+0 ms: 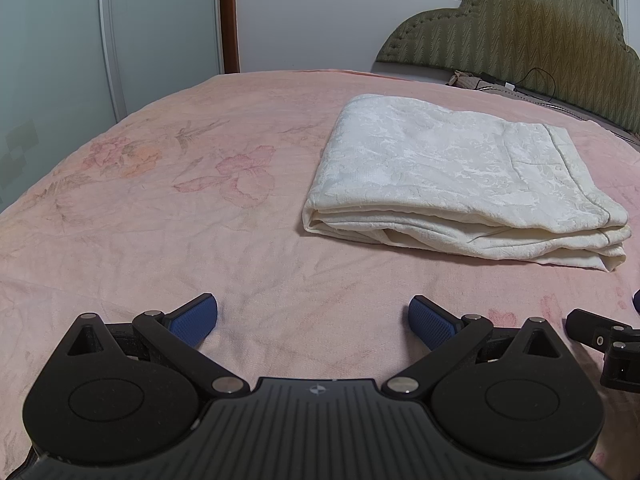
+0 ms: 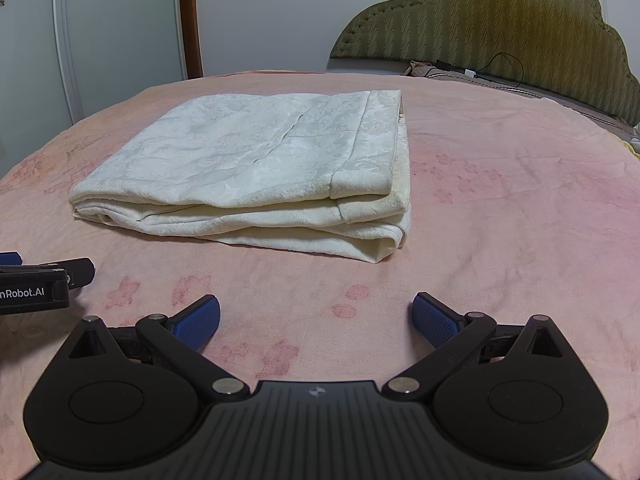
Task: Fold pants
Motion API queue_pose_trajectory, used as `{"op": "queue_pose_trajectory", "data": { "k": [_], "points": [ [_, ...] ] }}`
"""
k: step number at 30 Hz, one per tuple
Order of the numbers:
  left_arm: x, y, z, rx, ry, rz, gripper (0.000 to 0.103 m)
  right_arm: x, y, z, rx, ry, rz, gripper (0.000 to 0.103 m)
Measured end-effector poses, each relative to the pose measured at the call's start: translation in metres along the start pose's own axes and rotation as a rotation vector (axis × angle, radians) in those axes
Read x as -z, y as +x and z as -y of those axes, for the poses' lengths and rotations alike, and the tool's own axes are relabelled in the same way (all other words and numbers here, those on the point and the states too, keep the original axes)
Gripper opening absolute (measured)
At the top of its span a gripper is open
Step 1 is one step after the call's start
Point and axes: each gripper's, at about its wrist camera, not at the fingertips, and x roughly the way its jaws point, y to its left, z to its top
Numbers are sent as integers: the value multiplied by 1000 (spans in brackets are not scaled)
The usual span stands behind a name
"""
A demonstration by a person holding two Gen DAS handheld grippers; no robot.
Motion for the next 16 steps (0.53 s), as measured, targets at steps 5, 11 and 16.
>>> {"op": "queue_pose_trajectory", "data": {
  "k": [5, 11, 16],
  "points": [
    [0, 0, 0, 0, 0, 0, 103, 0, 0, 0, 0, 0, 0, 103],
    [0, 0, 0, 3, -4, -1, 103, 0, 0, 0, 0, 0, 0, 103],
    [1, -1, 0, 3, -6, 0, 103, 0, 0, 0, 0, 0, 0, 103]
  ]
}}
